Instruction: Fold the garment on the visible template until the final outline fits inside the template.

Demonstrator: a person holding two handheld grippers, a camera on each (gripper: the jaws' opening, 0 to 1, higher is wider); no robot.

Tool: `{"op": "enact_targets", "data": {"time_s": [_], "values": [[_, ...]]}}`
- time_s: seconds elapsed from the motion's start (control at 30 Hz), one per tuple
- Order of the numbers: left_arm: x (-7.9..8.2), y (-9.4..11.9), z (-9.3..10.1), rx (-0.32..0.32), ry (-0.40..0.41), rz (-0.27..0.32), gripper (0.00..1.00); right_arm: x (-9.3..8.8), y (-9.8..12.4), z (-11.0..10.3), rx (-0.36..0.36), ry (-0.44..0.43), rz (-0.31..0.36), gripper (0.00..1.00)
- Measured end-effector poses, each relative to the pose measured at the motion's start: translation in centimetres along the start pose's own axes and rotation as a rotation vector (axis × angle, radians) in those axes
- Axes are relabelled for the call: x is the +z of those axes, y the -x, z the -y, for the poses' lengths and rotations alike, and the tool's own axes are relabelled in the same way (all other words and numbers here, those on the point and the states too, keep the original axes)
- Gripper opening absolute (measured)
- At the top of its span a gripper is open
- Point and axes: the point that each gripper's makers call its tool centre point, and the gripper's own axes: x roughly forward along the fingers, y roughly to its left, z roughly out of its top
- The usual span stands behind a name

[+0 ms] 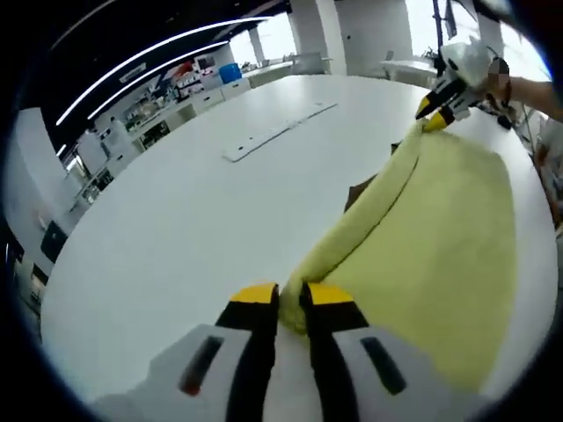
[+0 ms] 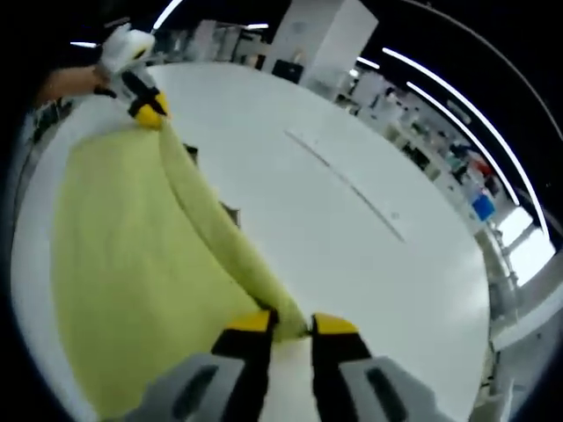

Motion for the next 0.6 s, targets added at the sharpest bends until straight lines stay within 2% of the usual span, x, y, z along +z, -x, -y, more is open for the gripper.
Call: {"op": "enact_targets", "data": {"time_s": [0.2,0.47,0.6], "values": [[0.6,1.3,0.0,0.012,-0.046,0.033,0.11,1.5,0.7,0.1,-0.001,0.01,0.075,0.18],[-0.5,0.6,-0.3,0.002,-0.071,0.012,0.16,0.8,0.2,-0.3,0.014,0.029,0.043,0.21],[-1.1,0.3,-0.4,0.021,-0.129,-0.022,0.17,-0.5,-0.6,-0.2,-0.001,0.073,0.003,0.2]]}}
